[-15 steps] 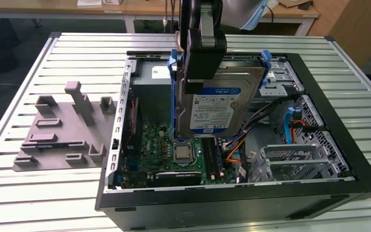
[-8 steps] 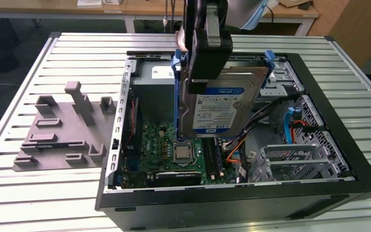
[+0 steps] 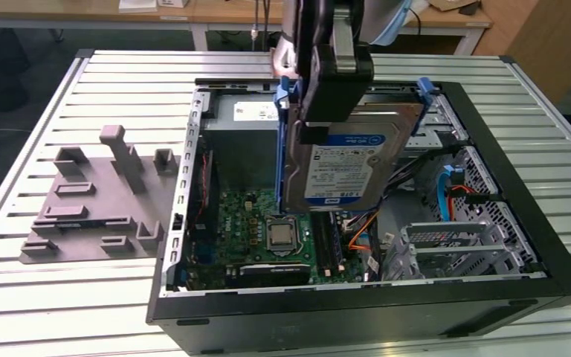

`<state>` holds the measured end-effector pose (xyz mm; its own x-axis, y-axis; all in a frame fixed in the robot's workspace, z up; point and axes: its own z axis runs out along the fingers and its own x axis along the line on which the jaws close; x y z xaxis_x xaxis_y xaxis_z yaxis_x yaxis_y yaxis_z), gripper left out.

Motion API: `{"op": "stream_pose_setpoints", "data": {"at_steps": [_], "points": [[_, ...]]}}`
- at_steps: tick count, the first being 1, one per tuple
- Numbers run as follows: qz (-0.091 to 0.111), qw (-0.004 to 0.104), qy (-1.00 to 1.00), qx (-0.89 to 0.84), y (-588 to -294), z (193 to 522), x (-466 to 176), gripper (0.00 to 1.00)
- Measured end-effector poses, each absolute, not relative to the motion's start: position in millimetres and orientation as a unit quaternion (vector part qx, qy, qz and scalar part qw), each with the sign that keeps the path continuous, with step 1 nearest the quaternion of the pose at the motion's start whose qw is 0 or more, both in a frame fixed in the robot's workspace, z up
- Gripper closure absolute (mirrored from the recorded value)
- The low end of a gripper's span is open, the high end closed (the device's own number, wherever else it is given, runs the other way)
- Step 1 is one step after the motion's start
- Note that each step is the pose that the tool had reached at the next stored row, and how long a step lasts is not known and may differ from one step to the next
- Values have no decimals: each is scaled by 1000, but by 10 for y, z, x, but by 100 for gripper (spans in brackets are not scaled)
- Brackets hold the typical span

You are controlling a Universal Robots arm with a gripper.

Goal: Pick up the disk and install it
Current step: 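Insert the disk into the insertion slot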

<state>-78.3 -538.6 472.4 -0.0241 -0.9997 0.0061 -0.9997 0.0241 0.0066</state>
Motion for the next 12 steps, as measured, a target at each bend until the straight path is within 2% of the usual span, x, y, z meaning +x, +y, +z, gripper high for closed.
{"op": "stream_pose_setpoints", "data": {"at_steps": [12], "points": [[0, 5, -716, 699, -5386, 4725, -719, 64]]}}
